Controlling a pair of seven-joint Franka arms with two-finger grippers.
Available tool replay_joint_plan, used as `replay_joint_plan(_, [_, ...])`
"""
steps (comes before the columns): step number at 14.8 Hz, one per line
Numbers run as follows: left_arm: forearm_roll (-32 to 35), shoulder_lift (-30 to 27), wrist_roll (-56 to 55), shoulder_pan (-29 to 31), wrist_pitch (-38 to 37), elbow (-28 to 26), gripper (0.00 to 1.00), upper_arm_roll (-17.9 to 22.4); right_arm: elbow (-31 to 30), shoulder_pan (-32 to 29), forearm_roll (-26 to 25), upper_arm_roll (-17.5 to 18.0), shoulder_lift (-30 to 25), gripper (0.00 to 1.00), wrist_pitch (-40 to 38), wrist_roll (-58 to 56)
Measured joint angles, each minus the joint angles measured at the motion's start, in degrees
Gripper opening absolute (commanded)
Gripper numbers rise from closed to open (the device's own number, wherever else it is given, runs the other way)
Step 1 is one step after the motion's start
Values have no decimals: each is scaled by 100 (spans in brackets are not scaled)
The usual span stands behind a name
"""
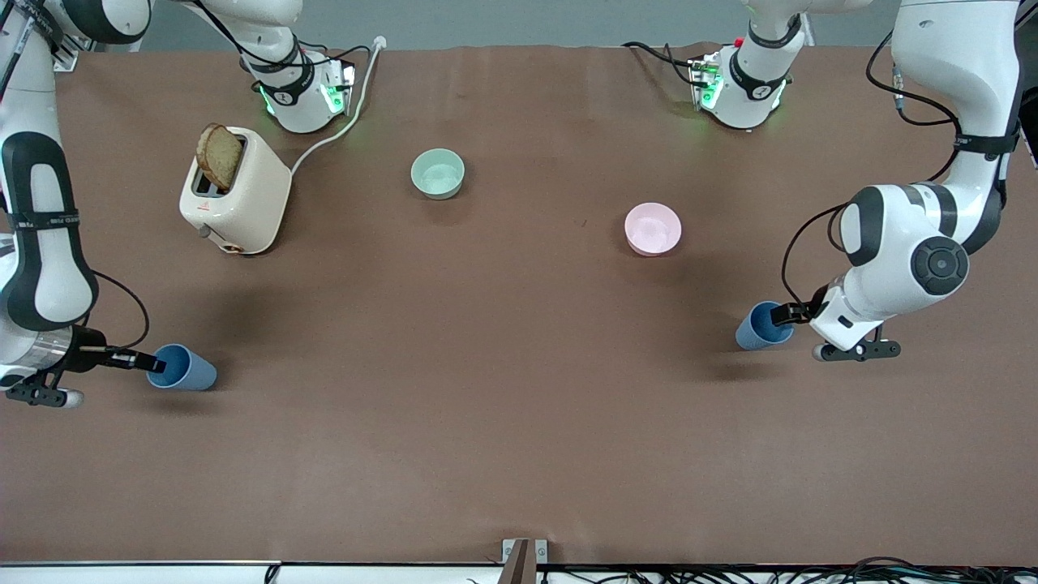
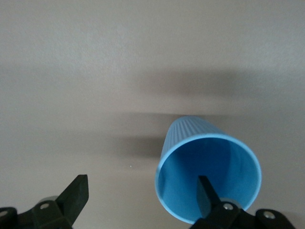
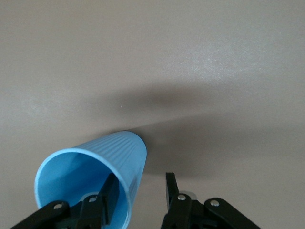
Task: Stack blue cups with both arms
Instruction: 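Reach and grasp a blue cup with each gripper, then lift the blue cups off the table with both grippers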
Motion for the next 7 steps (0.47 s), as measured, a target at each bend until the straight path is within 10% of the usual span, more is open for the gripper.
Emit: replay_joint_plan(7, [0,111,1,-34,35,-20,37,-8,62,0,161,15,9,3,8,0])
